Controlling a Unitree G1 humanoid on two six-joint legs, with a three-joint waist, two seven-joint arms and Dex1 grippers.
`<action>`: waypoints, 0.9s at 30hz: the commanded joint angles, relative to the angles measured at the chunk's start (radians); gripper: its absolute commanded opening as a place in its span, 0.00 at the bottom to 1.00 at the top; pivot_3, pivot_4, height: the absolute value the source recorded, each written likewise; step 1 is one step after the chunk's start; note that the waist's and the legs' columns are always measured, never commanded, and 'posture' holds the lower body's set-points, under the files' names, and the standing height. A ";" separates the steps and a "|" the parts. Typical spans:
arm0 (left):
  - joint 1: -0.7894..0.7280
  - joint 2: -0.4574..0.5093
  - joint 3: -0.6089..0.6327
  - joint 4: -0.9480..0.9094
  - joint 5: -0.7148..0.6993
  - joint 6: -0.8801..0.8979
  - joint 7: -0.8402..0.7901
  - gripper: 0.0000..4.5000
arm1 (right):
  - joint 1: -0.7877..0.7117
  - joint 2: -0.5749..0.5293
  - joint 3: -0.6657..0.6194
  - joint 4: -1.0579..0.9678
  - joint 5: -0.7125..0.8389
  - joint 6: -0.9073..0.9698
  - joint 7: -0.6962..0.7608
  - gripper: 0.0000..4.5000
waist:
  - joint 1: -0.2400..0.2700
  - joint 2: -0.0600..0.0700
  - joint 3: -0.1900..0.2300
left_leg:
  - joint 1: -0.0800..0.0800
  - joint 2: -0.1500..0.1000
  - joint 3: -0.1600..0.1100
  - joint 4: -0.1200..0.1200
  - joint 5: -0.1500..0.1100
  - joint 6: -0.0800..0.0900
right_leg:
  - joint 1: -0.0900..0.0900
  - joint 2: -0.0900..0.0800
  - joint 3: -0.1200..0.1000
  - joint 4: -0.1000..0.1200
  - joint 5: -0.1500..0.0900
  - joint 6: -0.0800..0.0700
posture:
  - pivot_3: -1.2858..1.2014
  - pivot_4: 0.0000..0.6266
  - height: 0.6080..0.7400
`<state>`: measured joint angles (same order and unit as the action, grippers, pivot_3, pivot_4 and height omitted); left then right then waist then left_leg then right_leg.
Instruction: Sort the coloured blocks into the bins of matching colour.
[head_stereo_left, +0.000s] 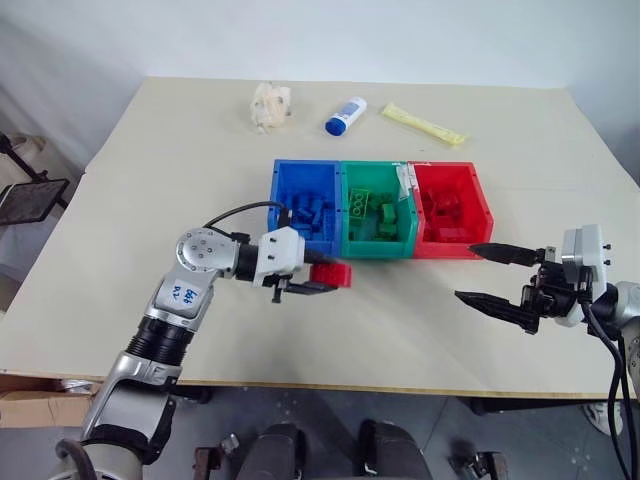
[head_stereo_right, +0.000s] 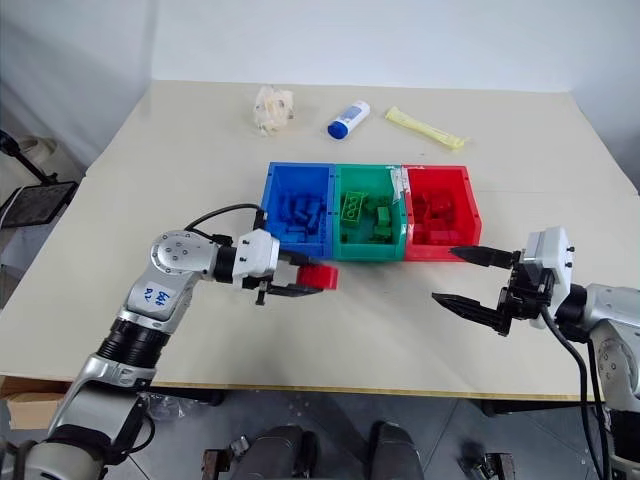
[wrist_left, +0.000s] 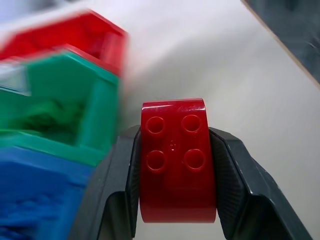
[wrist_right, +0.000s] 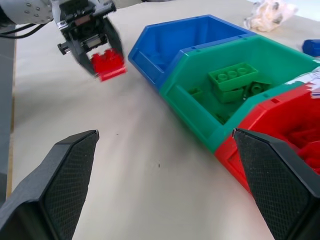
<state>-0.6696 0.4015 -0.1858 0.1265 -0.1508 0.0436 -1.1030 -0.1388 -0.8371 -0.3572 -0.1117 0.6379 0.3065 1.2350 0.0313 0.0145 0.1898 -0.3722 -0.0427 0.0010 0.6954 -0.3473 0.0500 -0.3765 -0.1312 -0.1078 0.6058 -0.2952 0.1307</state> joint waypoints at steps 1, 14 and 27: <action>-0.051 -0.052 0.006 -0.019 0.006 0.018 0.094 0.39 | 0.011 -0.021 -0.058 -0.014 0.002 0.003 -0.041 1.00 | 0.002 0.000 0.000 | 0.000 0.000 0.000 0.000 0.000 0.000 | 0.000 0.000 0.000 0.000 0.000 0.000 | 0.52 0.24 1.00; -0.346 -0.385 0.012 0.432 0.080 -0.171 0.387 0.39 | 0.094 0.029 -0.222 -0.118 0.044 0.012 -0.212 1.00 | 0.029 -0.001 0.001 | 0.000 -0.001 0.003 0.000 0.000 0.000 | 0.000 0.001 -0.003 -0.002 0.001 0.002 | 0.52 0.24 1.00; -0.695 -0.589 0.056 1.010 0.151 -0.433 0.615 0.56 | 0.234 0.081 -0.278 -0.264 0.087 0.020 -0.304 1.00 | 0.040 -0.003 0.002 | 0.000 -0.001 0.008 -0.002 0.000 0.002 | 0.000 0.001 -0.005 -0.008 0.002 0.004 | 0.52 0.24 1.00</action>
<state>-1.3245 -0.1352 -0.1543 1.1027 -0.0064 -0.3561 -0.5384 0.0907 -0.7610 -0.5982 -0.3449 0.7040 0.3320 0.9412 0.0714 0.0117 0.1914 -0.3723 -0.0438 0.0091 0.6922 -0.3469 0.0522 -0.3767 -0.1300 -0.1130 0.5978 -0.2934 0.1343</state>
